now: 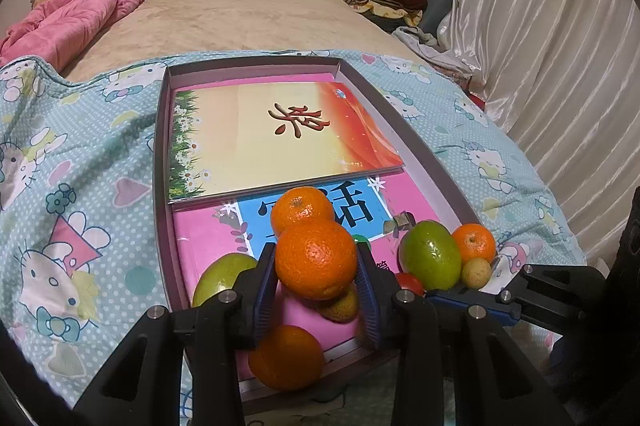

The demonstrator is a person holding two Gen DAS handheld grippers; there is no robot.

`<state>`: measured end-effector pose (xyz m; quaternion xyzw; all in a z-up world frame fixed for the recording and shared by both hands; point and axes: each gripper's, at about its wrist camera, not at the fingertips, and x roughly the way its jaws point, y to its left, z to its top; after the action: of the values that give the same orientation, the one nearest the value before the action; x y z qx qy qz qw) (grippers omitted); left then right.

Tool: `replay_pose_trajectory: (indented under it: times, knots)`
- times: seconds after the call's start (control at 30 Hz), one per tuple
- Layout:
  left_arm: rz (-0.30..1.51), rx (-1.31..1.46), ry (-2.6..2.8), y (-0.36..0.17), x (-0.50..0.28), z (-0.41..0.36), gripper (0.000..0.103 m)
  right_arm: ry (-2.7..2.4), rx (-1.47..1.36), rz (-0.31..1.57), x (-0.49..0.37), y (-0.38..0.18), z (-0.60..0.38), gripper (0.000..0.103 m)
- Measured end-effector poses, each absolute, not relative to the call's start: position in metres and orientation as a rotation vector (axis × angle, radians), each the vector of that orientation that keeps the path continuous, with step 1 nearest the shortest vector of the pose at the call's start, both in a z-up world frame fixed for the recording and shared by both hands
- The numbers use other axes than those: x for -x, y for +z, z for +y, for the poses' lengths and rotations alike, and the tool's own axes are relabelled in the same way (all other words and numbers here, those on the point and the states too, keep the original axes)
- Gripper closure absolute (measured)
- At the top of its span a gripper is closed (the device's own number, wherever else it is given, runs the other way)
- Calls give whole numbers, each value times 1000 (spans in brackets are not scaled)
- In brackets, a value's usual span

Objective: Organize fruits
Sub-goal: 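Lower the tangerine and brown fruit into the tray and open both tools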

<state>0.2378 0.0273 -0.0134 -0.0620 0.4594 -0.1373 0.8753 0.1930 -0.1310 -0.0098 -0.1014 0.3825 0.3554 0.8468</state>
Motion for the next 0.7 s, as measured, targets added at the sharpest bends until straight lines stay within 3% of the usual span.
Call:
replay_pose_trajectory:
  times: [0.23, 0.7]
  knots:
    - [959, 128, -287, -13, -238, 28, 65, 742, 196, 798, -190, -6, -136, 69]
    - [957, 117, -284, -13, -236, 25, 62, 696, 179, 738, -174, 9, -160, 67]
